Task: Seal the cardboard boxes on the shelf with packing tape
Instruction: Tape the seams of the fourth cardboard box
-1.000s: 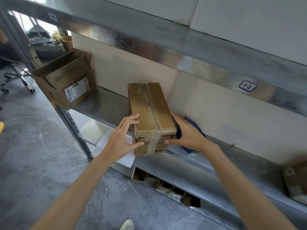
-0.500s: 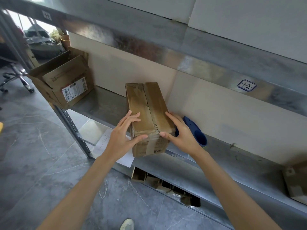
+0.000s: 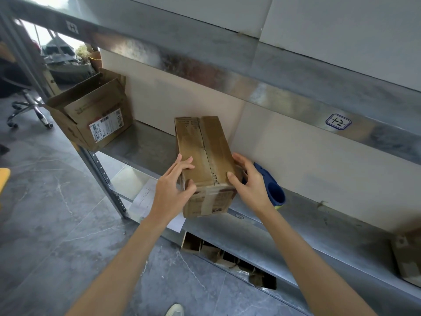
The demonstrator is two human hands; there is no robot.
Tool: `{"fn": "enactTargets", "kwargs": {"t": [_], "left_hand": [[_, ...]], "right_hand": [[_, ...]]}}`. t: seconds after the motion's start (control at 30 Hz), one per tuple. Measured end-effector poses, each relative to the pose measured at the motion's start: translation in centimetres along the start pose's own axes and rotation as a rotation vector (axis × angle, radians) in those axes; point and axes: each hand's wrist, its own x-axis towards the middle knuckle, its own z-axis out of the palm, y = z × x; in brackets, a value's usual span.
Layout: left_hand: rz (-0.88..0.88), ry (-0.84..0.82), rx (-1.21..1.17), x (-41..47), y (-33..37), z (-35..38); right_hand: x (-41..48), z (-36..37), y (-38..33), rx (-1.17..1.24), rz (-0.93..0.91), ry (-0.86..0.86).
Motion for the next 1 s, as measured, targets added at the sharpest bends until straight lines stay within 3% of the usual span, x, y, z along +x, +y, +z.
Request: {"fn": "enactTargets", "kwargs": {"t": [0.27, 0.67, 1.0], "left_hand": [[0.061, -0.123, -0.036, 0.2, -1.0, -1.3], [0.037, -0.135, -0.050, 0.5, -1.4, -1.1], [0.027, -0.109, -0.120, 0.3, -1.4, -0.9]], "right_hand": [[-0.3, -1.5, 0.1, -0.012, -0.010, -0.148], [-0.5, -1.4, 0.4, -0.153, 0.039, -0.048], [-1.3, 0.1, -0.2, -0.105, 0.048, -0.050]]}}
